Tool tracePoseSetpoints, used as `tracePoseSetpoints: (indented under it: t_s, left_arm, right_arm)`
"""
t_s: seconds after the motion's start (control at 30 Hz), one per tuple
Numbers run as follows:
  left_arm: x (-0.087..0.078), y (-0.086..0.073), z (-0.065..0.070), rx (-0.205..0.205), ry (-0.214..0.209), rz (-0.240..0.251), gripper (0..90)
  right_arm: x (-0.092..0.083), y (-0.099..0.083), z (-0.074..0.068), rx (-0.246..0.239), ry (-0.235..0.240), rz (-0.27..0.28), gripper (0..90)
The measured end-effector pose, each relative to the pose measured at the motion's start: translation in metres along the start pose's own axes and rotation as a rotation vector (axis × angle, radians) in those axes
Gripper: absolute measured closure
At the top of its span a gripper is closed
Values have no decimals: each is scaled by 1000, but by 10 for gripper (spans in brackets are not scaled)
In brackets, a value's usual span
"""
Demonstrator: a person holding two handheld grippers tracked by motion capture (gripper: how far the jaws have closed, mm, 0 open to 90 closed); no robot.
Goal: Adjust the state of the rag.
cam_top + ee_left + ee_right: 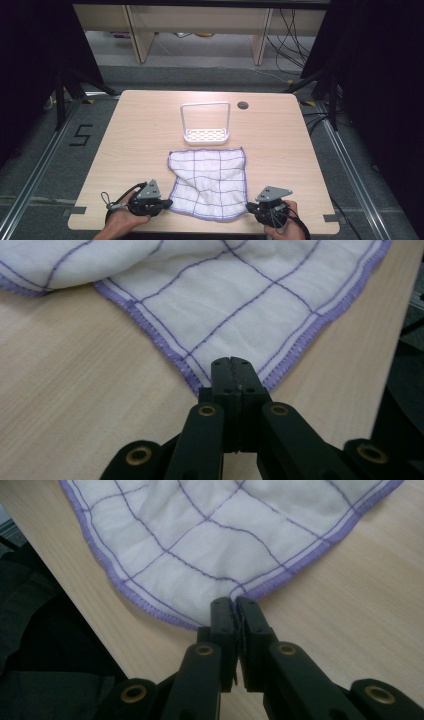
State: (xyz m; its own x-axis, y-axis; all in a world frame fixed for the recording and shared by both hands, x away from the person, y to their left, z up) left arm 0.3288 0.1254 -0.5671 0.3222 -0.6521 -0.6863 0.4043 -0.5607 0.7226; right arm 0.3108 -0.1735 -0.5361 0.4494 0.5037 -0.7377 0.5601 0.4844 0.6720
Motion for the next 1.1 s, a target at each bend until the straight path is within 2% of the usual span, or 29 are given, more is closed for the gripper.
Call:
tracePoseSetpoints:
  t_s: [0.03, 0.07, 0.13, 0.17, 0.2, 0.23, 0.27, 0.3, 0.33, 0.37, 0.4, 0.43, 0.5, 0.53, 0.6, 0.63, 0.7, 0.73, 0.83, 0.9, 0.93, 1.0, 1.1]
  left_arm:
    - [-2, -1, 3, -6, -6, 5, 896]
    - [-6, -3, 10, 5, -23, 10, 896]
    - [-11, -6, 14, 10, -30, 8, 896]
    - [-14, -6, 17, -21, -26, 29, 895]
    - [-15, -3, 13, -29, -12, 47, 891]
    - [-16, -1, 10, -53, -2, 54, 836]
    - [-16, -1, 10, -53, -2, 54, 799]
    - [-15, 1, 5, -62, 18, 63, 799]
    - [-14, 2, -1, -60, 34, 59, 743]
    - [-13, 2, -6, -70, 46, 53, 706]
    - [-11, 1, -8, -73, 51, 45, 672]
    - [-6, 2, -9, -92, 50, 46, 642]
    - [-3, 3, -9, -91, 50, 43, 576]
    - [-1, 5, -7, -105, 48, 49, 565]
    - [3, 4, -7, -69, 51, 15, 543]
    - [6, 4, -5, -77, 46, 13, 536]
    - [7, 4, -4, -61, 48, 13, 543]
    - [9, 6, -3, -34, 44, 6, 573]
    - [11, 7, -1, -16, 44, 14, 716]
    - [12, 7, 3, 0, 34, 13, 815]
    - [11, 6, 5, 31, 37, 4, 847]
    - [10, 8, 9, 1, 16, 34, 861]
    - [5, 9, 11, -15, -2, 53, 864]
  right_arm:
    - [-8, 1, -3, 9, 13, -5, 873]
    - [-11, 1, -3, -5, 17, 6, 873]
    - [-13, 1, -5, 1, 21, 4, 873]
    - [-15, -2, -7, -5, 21, 0, 871]
    - [-13, -4, -8, -6, 18, 0, 871]
    - [-11, -6, -8, -15, 18, -6, 870]
    - [-11, -6, -8, -15, 18, -6, 870]
    - [-7, -7, -7, -13, 18, 3, 870]
    - [-7, -9, -9, 9, 24, -27, 870]
    - [-5, -9, -7, -18, 24, -23, 869]
    - [-5, -9, -7, -14, 27, -22, 869]
    - [-5, -8, -7, -11, 31, -18, 868]
    - [-5, -8, -7, -3, 29, -18, 867]
    - [-4, -7, -7, -2, 27, -2, 867]
    - [-4, -7, -6, -12, 30, -6, 866]
    - [-5, -7, -7, -3, 33, -15, 866]
    - [-5, -7, -8, -3, 35, -16, 865]
    - [-5, -7, -7, -4, 33, -13, 865]
    - [-4, -8, -6, -14, 31, -13, 865]
    - [-4, -9, -9, 14, 35, -18, 865]
    - [-4, -9, -8, 5, 35, -21, 865]
    - [-4, -9, -8, 4, 34, -19, 867]
    - [-5, -6, -8, 7, 29, 4, 870]
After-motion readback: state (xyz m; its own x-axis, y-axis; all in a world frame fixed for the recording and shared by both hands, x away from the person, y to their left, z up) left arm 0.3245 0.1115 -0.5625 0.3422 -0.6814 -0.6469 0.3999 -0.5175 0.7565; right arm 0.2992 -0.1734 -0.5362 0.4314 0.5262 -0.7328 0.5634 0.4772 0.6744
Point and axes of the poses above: each handheld gripper's, and its own axes: x roughly forward along the jaws, y roughly out of its top, z roughly to its right, the point moved 8 cm from there along x, roughly forward along the jaws, and after that the axes turned 2 degrees about z, right-handed, at the moved point
